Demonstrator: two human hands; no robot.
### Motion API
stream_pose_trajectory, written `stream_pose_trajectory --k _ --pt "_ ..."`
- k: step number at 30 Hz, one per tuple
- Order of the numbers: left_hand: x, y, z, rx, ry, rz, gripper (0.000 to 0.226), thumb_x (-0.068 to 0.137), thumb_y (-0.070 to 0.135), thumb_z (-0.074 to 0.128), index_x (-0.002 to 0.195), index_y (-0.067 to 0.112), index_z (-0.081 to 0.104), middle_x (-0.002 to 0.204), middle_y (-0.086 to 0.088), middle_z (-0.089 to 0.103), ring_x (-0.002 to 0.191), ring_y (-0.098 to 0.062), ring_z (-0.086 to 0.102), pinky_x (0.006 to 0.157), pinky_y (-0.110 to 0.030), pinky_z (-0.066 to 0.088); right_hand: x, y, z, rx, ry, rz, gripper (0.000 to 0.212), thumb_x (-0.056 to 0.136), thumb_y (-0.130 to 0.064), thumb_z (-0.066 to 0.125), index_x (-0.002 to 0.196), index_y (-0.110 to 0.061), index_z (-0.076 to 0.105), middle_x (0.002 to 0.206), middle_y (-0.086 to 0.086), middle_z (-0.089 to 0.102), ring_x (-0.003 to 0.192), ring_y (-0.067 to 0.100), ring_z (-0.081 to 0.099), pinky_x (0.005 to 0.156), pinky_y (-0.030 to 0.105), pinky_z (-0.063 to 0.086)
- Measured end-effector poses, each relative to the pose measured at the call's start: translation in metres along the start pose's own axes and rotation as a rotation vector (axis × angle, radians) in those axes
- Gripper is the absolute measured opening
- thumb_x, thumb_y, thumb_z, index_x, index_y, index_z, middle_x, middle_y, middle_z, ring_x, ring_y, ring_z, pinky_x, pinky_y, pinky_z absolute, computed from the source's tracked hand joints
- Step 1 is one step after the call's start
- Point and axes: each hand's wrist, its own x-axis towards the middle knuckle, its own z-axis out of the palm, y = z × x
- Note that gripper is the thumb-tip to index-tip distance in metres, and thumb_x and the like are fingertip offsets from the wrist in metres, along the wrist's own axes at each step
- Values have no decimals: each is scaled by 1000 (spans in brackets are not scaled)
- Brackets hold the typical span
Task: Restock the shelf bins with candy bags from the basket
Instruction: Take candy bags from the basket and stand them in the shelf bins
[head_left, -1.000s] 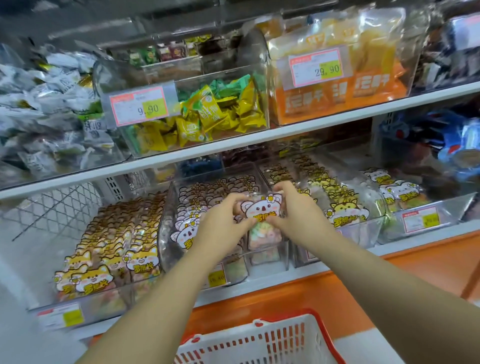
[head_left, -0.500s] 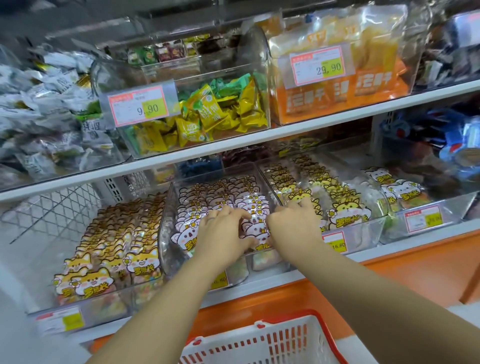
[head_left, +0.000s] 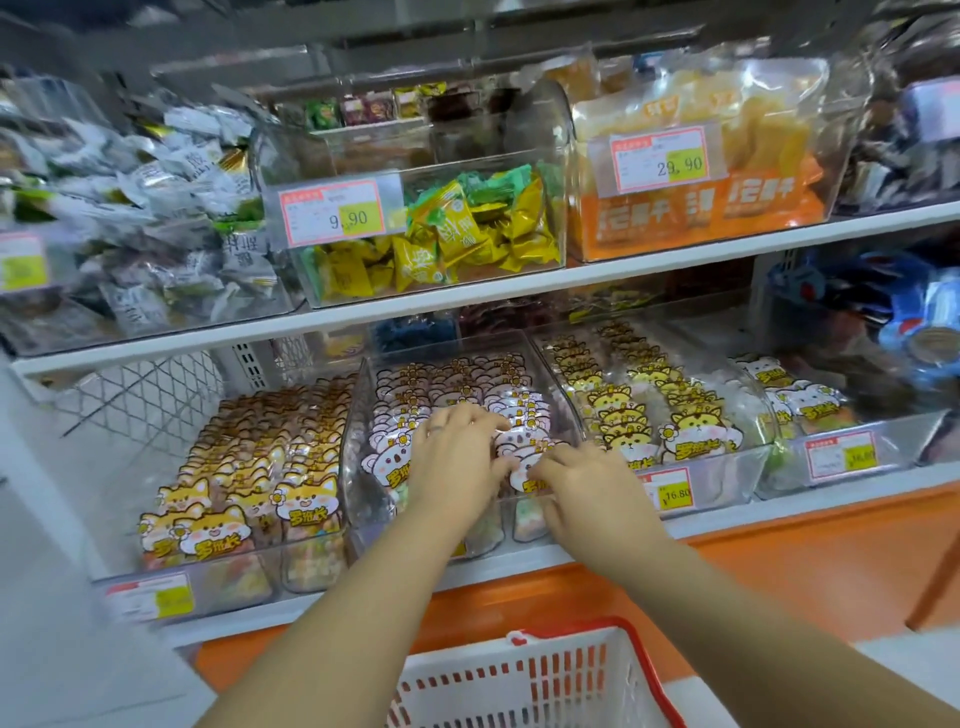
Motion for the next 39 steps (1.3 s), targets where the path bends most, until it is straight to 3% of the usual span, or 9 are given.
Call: stream_pose_trajectory --k 7,13,19,24,27,31,33,36,39 --pt "-101 -28 -4 -268 253 86 25 89 37 61 111 28 68 115 3 60 111 -22 55 96 -40 43 -48 -36 -6 148 9 -105 22 73 -12 71 94 -17 71 95 1 68 86 31 62 65 40 51" --pt "-231 -87 60 -498 -161 -266 20 98 18 59 115 22 69 110 5 67 100 -15 63 90 -36 51 -110 -97 42 245 -515 -5 25 93 -26 54 114 -29 67 112 -2 71 99 26 66 82 39 55" --pt "-306 -128 135 -410 -629 -440 29 103 22 52 128 19 64 127 0 62 106 -16 60 95 -31 48 -169 -109 126 342 -1001 236 23 97 -27 51 110 -20 67 111 2 70 95 22 64 89 39 56" --pt "-337 -153 191 -320 -675 -588 42 95 19 60 137 24 57 140 -2 49 127 -22 51 108 -35 42 -204 -111 184 551 -1271 513 42 95 -32 64 132 -13 58 125 5 59 105 21 61 90 31 48" --pt "-345 -163 223 -274 -679 -664 53 90 10 56 141 25 51 143 0 43 132 -24 45 109 -36 42 -219 -121 212 808 -1285 917 47 96 -28 64 137 -9 50 114 9 55 80 20 56 72 32 44" --pt "-360 -174 270 -99 -711 -612 61 84 27 24 140 24 48 149 -5 44 140 -30 35 114 -39 32 -219 -130 235 1076 -1075 1558 18 97 -20 64 108 -12 53 137 20 52 111 30 54 94 45 49" --pt "-350 -165 266 -47 -693 -623 72 80 31 10 138 22 51 147 -6 45 137 -32 38 109 -42 35 -218 -128 249 1105 -994 1754 31 91 -23 72 111 -10 53 140 21 47 116 31 52 90 43 52" --pt "-329 -151 255 -105 -631 -742 56 88 36 27 134 24 56 137 -6 51 123 -33 49 94 -47 46 -220 -127 267 1158 -936 1933 44 88 -22 75 124 -6 56 106 11 53 89 26 54 82 38 51" --pt "-322 -146 252 -152 -586 -764 48 86 32 43 131 23 58 117 -3 61 105 -29 59 88 -46 52 -221 -127 279 1127 -764 2044 34 85 -22 79 109 -5 63 93 6 58 84 23 56 79 34 51"
